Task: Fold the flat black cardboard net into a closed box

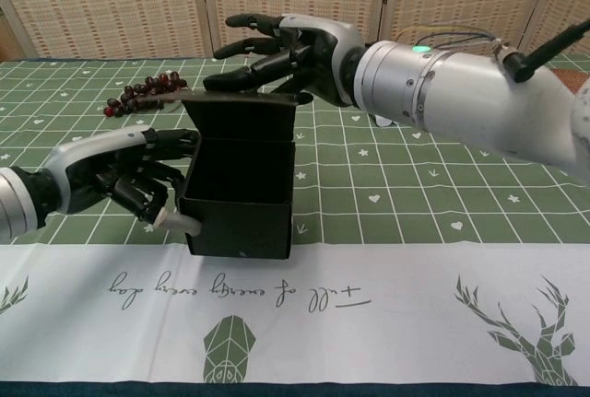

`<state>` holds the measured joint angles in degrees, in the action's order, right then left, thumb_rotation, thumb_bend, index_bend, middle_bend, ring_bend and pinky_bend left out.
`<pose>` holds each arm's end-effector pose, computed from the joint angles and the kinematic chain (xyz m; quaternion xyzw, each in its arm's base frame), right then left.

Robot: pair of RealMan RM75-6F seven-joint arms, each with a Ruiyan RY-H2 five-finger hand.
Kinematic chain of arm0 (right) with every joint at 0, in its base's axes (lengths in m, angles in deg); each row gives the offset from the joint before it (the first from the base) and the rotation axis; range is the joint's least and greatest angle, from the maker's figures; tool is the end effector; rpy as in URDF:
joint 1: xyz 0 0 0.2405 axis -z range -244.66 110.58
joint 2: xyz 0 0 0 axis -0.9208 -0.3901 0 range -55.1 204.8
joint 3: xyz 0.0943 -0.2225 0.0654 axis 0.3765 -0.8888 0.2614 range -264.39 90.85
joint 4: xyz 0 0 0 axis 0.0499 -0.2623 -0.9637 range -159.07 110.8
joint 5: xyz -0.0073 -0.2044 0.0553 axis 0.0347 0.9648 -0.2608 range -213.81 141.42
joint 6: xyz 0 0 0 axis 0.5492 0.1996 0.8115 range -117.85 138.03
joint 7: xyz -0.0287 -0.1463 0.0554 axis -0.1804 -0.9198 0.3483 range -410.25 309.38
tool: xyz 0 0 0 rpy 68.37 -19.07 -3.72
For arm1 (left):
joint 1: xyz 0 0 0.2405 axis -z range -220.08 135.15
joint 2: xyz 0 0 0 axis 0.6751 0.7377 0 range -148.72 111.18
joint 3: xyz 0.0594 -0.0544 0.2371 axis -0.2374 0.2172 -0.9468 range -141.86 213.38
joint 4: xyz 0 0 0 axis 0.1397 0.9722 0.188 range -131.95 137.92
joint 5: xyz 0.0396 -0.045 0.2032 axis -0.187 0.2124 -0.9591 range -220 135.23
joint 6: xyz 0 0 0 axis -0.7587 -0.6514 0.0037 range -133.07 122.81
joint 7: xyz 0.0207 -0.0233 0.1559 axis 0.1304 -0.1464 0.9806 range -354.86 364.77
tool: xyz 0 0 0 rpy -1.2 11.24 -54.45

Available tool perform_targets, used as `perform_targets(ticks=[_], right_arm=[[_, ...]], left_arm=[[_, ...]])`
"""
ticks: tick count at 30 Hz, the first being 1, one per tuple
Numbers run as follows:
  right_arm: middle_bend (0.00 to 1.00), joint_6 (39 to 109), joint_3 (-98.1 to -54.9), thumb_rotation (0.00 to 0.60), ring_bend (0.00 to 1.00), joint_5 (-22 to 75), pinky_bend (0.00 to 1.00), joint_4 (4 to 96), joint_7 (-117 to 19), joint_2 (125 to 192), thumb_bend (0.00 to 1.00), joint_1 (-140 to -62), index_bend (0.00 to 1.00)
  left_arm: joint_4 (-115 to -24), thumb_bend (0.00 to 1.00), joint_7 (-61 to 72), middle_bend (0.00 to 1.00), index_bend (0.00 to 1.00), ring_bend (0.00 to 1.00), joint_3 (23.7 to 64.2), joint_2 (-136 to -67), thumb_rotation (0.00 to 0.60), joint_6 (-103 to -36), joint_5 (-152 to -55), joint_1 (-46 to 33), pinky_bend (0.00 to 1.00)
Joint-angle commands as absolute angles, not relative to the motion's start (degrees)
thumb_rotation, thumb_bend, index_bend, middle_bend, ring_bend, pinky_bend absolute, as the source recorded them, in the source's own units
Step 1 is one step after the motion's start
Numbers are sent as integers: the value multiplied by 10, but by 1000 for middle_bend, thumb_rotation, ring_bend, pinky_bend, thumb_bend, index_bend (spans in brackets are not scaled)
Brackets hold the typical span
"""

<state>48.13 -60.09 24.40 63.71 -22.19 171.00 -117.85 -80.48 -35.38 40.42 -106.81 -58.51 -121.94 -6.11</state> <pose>-0.0021 -0.3613 -0.0524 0.5239 -0.6842 0.5052 0.0478 -0.1675 0.3090 -0.0397 -0.5528 -0.6676 -0.4724 0.1598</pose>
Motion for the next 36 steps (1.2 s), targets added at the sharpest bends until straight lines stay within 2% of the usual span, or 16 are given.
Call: perform_targets(ticks=[1, 7, 11, 18, 19, 22, 36], right_arm=[[175, 464, -614, 600, 634, 235, 999, 652, -253, 1690, 0, -1191, 0], [235, 540, -659, 600, 646, 228, 994, 635, -429, 1708, 0, -1222, 0], [236, 567, -669, 600, 646, 188, 984, 633, -515, 1725, 0, -1242, 0], [235, 598, -677, 600, 646, 160, 975, 601, -610, 1763, 0, -1275, 0], [236, 604, -679, 600, 647, 161, 973, 593, -625, 1770, 0, -1280, 0], [236, 615, -686, 600, 648, 165, 971, 576, -660, 1786, 0, -1291, 0], [221, 652, -721, 600, 648, 209, 971, 515, -779, 1827, 0, -1312, 23]], left_arm=[[-800, 0, -318, 374, 369, 533, 420, -1079, 600, -584, -1180, -68, 740], [-796, 0, -248, 374, 347, 530, 444, -1105, 600, -600, -1107, -83, 740], [-799, 0, -203, 370, 309, 529, 457, -1121, 600, -614, -1069, -92, 744], [-812, 0, -168, 125, 23, 469, 465, -1122, 600, -616, -1050, -100, 750], [-814, 0, -165, 106, 8, 460, 464, -1117, 600, -613, -1053, -101, 749], [-822, 0, -157, 63, 0, 435, 459, -1102, 600, -607, -1061, -104, 748], [-859, 0, -88, 23, 0, 394, 433, -1018, 600, -643, -1113, -134, 741]])
